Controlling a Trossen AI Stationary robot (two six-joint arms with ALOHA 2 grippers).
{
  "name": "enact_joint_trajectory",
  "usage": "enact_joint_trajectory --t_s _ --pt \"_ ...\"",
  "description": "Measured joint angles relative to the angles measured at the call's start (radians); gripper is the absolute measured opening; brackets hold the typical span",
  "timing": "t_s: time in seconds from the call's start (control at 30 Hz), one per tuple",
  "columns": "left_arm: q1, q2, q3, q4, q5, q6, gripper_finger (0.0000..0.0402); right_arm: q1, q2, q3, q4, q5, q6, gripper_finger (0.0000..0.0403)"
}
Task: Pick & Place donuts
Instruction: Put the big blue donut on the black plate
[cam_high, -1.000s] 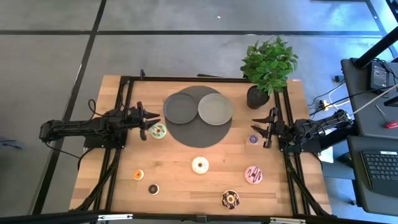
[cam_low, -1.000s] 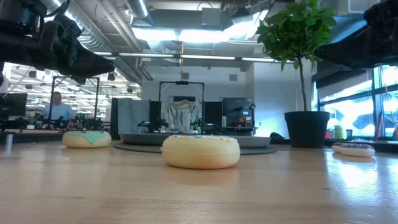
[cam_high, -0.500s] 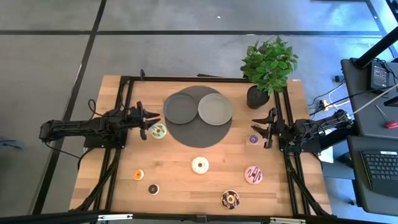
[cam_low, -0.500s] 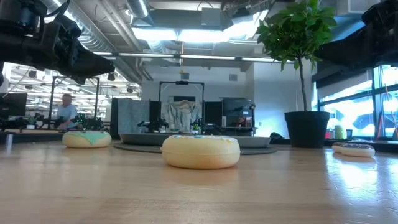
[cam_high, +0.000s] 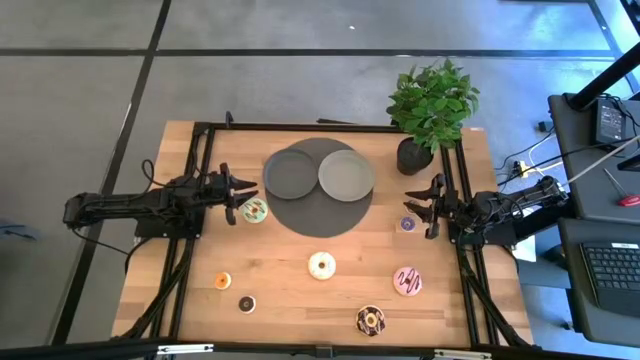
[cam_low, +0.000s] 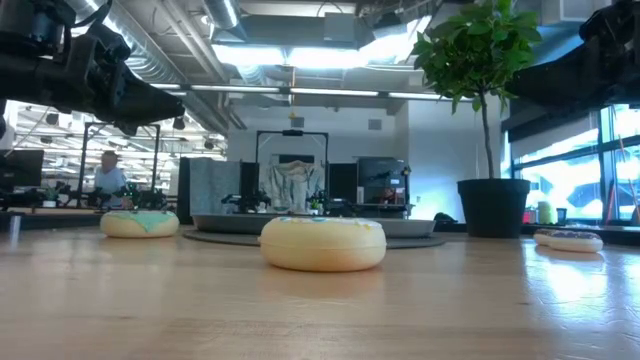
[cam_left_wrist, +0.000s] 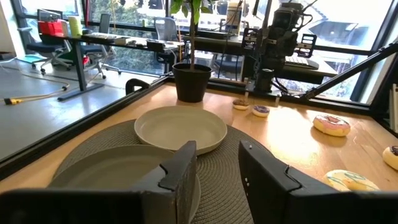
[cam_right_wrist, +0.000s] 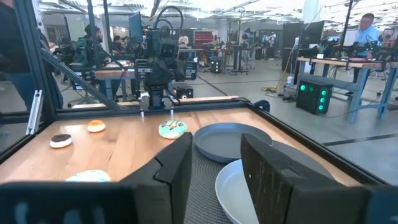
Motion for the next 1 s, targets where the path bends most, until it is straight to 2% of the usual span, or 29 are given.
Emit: enact_joint_trajectory --t_s 0.23,0.47,0.6,0.8,1.0 --pt "0.000 0.000 0.000 0.000 -0.086 0.000 0.0123 0.000 0.000 0.000 0.001 0.000 0.000 0.0139" --pt "0.000 0.000 0.000 0.000 -0.095 0.000 0.0132 0.000 0.000 0.000 0.003 0.005 0.000 0.0139" --pt "0.000 0.000 0.000 0.014 -0.125 0.000 0.0160 0.000 0.000 0.000 0.003 0.034 0.000 0.0139" --pt "0.000 0.000 0.000 0.036 -0.201 -0.016 0.0223 0.000 0.000 0.000 0.003 0.104 -0.007 0.0139" --pt "0.000 0.000 0.000 0.035 -0.176 -0.066 0.0250 0.000 0.000 0.000 0.003 0.160 -0.024 0.0139"
